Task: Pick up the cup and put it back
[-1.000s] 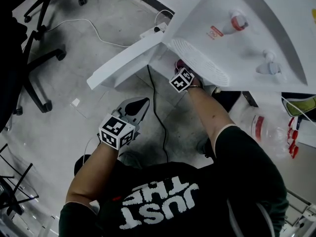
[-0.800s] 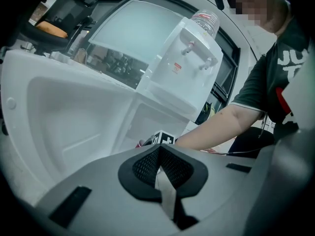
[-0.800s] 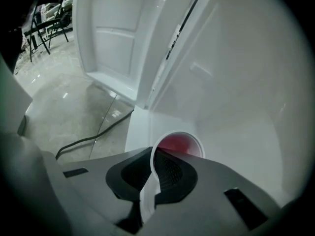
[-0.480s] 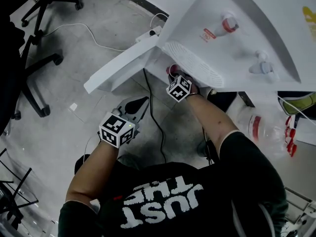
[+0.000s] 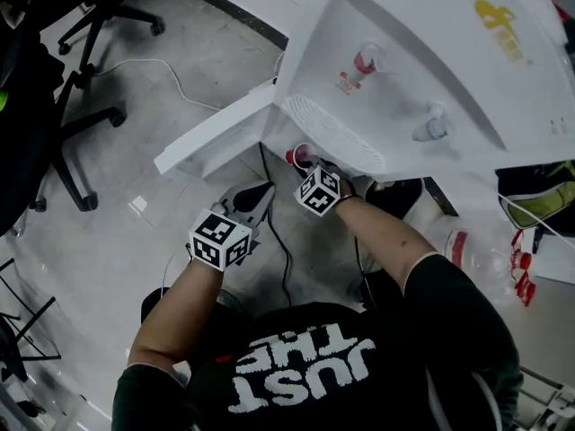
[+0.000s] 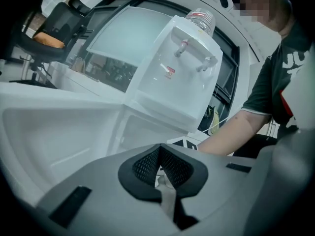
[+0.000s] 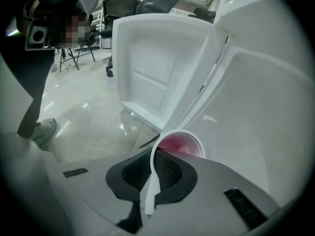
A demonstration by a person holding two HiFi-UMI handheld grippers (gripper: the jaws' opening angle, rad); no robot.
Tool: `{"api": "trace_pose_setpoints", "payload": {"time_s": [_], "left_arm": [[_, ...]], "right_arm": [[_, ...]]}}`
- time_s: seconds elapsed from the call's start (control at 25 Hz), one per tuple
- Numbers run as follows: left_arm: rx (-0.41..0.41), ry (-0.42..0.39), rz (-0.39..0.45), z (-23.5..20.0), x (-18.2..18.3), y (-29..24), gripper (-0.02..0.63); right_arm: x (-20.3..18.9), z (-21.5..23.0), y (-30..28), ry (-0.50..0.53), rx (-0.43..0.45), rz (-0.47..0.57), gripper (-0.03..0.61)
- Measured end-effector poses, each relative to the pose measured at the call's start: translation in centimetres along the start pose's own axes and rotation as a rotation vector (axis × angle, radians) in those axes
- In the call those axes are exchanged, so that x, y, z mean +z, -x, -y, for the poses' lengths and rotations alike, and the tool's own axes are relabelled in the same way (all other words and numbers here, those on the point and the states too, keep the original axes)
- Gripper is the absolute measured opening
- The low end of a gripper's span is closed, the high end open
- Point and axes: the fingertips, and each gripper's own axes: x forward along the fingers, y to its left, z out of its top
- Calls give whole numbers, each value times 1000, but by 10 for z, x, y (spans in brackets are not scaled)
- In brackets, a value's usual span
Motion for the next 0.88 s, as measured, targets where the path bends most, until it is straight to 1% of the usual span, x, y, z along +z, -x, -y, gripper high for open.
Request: {"api": "trace_pose_setpoints", "payload": {"time_s": [0.12, 0.24, 0.4, 0.52, 0.64, 0.88], "left_arm": [[59, 31, -3, 22, 19, 8, -2], [126, 36, -19, 57, 50, 27, -2], [215, 105, 7, 100, 113, 67, -2], [247, 132, 22, 139, 167, 100, -2], [251, 113, 37, 175, 224, 128, -2], [257, 96, 99, 238, 341, 184, -2]], "right_arm": [[14, -18, 37, 38, 64, 18, 37], [31, -49, 97, 75, 163, 35, 37], [59, -85, 198, 105, 267, 58, 37], [85, -99, 282, 116, 318, 77, 37], [121, -93, 360, 137, 323, 112, 37], [205, -42, 519, 142, 241, 227, 37]]}}
